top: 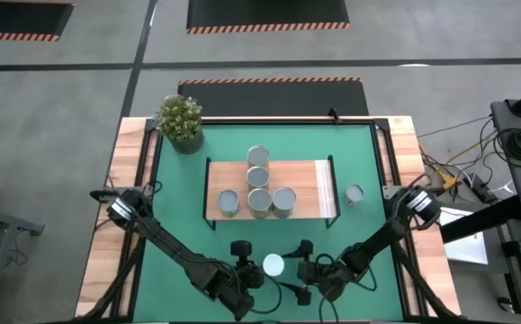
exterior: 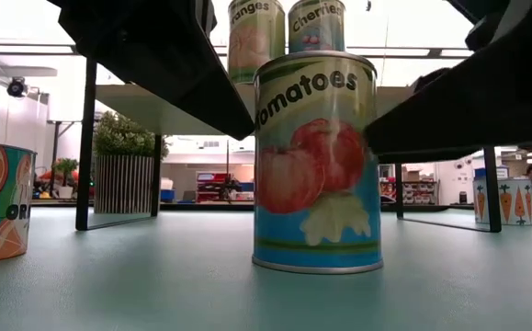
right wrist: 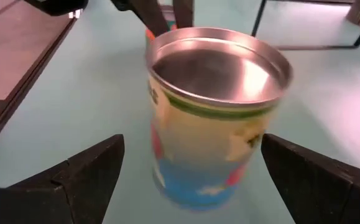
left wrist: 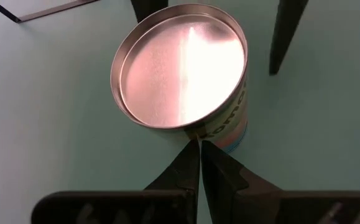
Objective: Pick and place cans onto a shelf
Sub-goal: Put the canned of tomatoes on the shelf
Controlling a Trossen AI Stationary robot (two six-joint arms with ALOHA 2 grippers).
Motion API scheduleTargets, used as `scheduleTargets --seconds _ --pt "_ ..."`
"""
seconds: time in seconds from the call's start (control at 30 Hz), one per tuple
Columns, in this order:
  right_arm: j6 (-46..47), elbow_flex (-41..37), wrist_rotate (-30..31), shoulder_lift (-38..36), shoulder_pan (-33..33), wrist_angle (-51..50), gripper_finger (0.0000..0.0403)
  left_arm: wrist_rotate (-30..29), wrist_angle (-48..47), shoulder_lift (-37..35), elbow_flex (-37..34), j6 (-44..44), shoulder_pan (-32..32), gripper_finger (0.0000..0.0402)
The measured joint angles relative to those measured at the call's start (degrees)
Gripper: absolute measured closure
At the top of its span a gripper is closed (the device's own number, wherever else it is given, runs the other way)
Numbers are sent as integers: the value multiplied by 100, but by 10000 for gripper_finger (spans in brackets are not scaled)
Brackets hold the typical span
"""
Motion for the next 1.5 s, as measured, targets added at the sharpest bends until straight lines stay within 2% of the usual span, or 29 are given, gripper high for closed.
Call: scheduleTargets --seconds 0.23,0.53,0.73,0.93,1.2,1.4,1.5 --pt "-235 337 54 288 -198 8 44 31 38 0 -2 20 -2 402" --pt "-303 341 -115 132 -209 -99 131 31 40 0 -2 87 -7 402" --pt "-308 339 -320 -100 -180 -207 127 -23 36 -69 -2 365 -126 402" --pt "-341 338 -839 -847 -42 -962 121 -95 59 -601 -2 1209 -455 402" --pt "-391 335 -856 -2559 217 -2752 120 -90 537 -1301 -16 2654 -595 402" --pt "-732 308 -572 -3722 283 -3683 120 -5 1417 -1686 -439 3682 -567 402" --pt "-832 284 -145 -4217 277 -4328 120 580 2262 -1972 -860 4146 -520 402"
